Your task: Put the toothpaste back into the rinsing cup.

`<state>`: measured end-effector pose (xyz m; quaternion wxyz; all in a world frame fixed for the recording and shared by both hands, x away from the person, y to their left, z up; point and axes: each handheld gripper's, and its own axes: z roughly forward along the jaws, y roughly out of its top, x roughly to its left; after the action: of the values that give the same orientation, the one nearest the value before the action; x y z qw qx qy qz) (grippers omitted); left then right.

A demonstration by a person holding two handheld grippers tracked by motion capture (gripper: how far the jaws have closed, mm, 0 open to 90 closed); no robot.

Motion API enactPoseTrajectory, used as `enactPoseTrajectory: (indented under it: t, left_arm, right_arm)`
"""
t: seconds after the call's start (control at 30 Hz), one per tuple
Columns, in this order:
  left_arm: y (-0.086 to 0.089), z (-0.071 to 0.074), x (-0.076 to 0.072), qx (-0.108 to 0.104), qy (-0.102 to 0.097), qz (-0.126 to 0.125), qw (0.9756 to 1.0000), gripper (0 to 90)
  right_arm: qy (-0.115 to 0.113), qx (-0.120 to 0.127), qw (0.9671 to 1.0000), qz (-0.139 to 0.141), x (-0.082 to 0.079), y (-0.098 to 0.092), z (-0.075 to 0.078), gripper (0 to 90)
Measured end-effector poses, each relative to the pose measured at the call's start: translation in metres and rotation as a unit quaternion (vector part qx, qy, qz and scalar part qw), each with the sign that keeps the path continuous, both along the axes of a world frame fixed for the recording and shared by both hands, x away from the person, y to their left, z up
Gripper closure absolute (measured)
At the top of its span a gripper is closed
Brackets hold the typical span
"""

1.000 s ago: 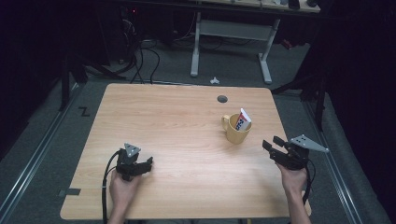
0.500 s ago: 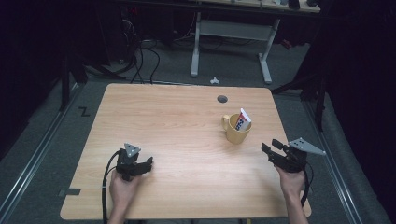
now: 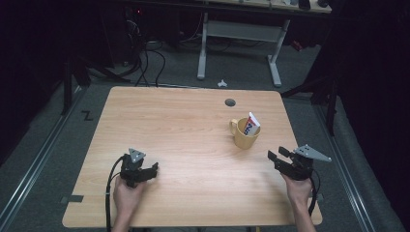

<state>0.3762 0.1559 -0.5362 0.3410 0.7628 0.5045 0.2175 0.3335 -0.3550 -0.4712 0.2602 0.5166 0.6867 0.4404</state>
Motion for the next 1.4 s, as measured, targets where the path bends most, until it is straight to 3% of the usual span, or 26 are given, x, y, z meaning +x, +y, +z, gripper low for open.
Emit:
enactPoseTrajectory:
  t: [0.67,1.4]
  left_arm:
    - [0.000,0.000,0.000,0.000,0.000,0.000,1.0000,25.1]
    - [0.000,0.000,0.000,0.000,0.000,0.000,1.0000,25.1]
  right_arm:
    - [0.021,-0.006,0.9998,0.003,0.006,0.012,-0.020,46.0]
    - [0.041,-0.040,0.9984,0.000,0.016,0.024,-0.036,46.1]
